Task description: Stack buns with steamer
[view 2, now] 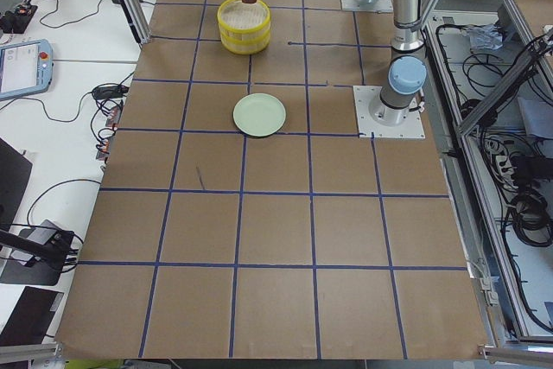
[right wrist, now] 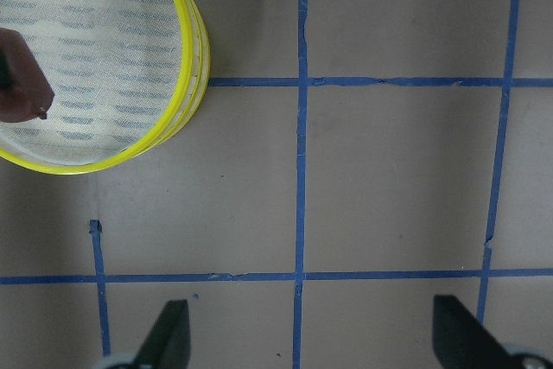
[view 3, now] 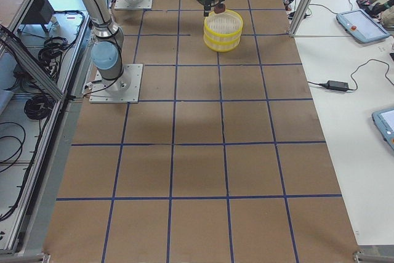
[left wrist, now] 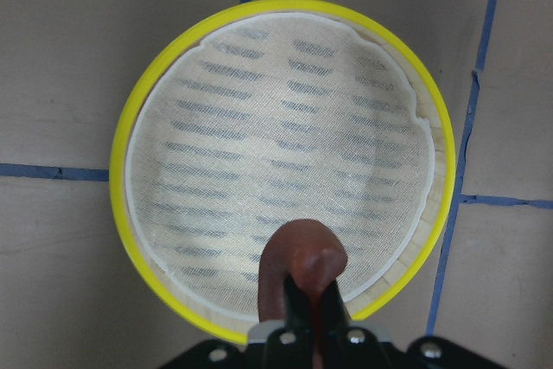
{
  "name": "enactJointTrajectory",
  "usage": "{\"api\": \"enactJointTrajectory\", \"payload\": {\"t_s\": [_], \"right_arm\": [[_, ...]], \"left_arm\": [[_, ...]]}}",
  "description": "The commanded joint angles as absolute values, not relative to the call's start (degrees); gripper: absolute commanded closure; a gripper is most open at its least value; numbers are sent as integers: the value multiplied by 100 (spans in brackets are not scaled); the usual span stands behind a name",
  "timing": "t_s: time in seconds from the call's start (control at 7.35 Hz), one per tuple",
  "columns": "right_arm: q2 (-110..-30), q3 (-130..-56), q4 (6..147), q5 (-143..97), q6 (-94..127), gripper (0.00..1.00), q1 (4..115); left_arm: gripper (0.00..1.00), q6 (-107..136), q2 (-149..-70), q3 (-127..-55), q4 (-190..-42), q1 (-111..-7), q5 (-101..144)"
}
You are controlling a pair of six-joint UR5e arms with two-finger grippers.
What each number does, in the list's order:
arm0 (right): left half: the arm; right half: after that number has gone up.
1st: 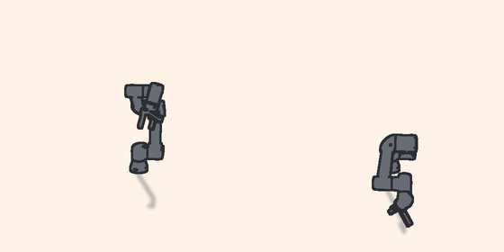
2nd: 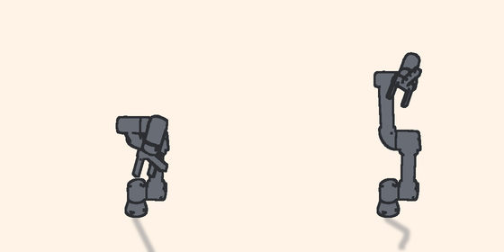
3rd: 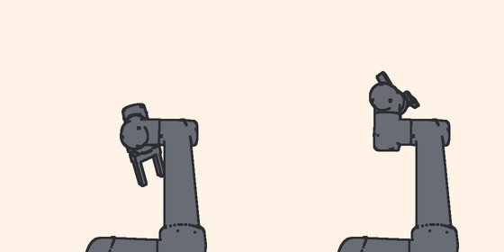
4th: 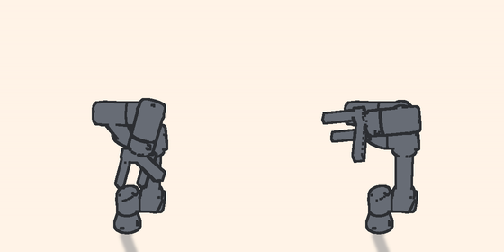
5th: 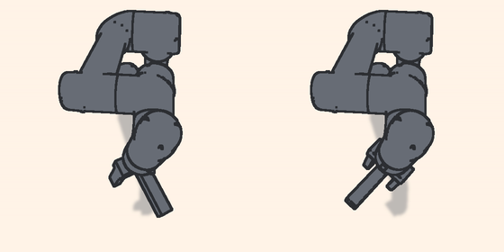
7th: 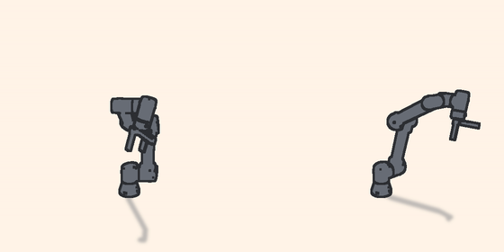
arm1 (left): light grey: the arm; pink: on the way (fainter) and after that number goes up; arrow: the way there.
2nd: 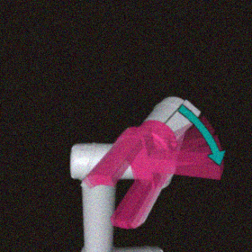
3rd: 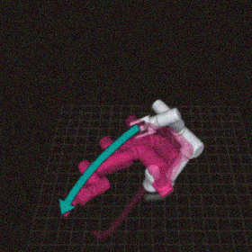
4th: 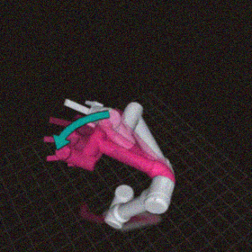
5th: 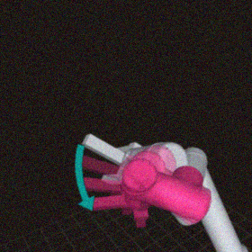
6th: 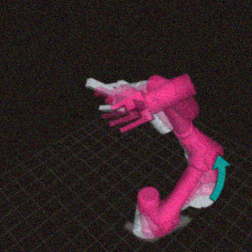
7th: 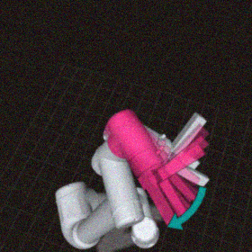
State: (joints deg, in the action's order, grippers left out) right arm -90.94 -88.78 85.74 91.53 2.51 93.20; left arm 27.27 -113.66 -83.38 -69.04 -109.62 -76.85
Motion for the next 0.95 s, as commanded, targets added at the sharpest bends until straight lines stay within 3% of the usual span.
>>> {"api": "enactJointTrajectory", "payload": {"t_s": [0.0,0.27,0.82], "right_arm": [[-9097,-8868,8587,9149,246,0,9316],[-9097,-8851,8587,9158,246,0,9316],[-9088,-8842,8587,9158,246,0,9316]], "left_arm": [[15,2760,-11514,-8376,-6697,-11039,-7664],[0,2699,-11505,-8306,-6627,-11039,-7699],[0,2053,-10945,-8270,-7185,-10629,-8379]]}}
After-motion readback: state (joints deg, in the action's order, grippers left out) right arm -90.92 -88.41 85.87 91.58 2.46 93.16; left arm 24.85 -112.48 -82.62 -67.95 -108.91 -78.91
